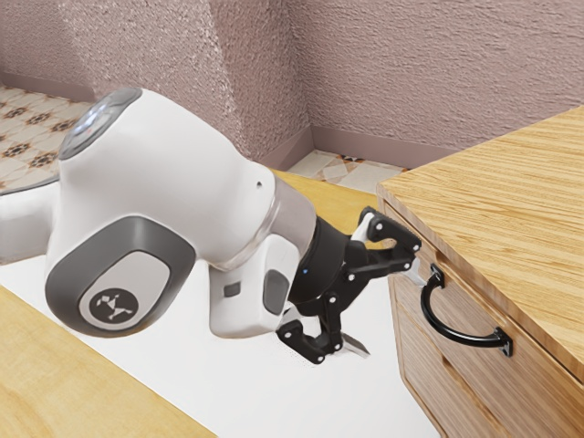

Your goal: Pull the drawer handle with one arm to open the drawer

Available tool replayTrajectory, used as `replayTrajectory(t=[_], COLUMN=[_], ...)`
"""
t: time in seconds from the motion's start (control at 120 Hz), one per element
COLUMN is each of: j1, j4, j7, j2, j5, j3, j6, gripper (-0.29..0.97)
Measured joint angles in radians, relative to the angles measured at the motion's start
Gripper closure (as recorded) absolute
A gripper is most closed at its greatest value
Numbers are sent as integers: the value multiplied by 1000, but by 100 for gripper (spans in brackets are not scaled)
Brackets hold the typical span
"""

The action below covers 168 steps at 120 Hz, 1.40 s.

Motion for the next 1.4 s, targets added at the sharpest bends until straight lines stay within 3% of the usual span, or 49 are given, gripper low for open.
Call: replayTrajectory(t=[0.217, 0.383, 0.5, 0.583, 1.108, 1.192, 1.4], j1=[-3, -3, -5, -9, -2, 34, 161], j4=[19, 11, 10, 11, -43, -68, -139], j7=[59, 87, 101, 110, 134, 135, 136], j2=[33, 37, 36, 24, -15, -46, -116], j5=[-7, -17, -27, -23, -15, -14, -36], j3=[-5, -3, -2, -14, -39, -73, -192], j6=[32, 41, 43, 45, 48, 48, 49], gripper=[-2, -12, -9, 2, 3, 12, 9])
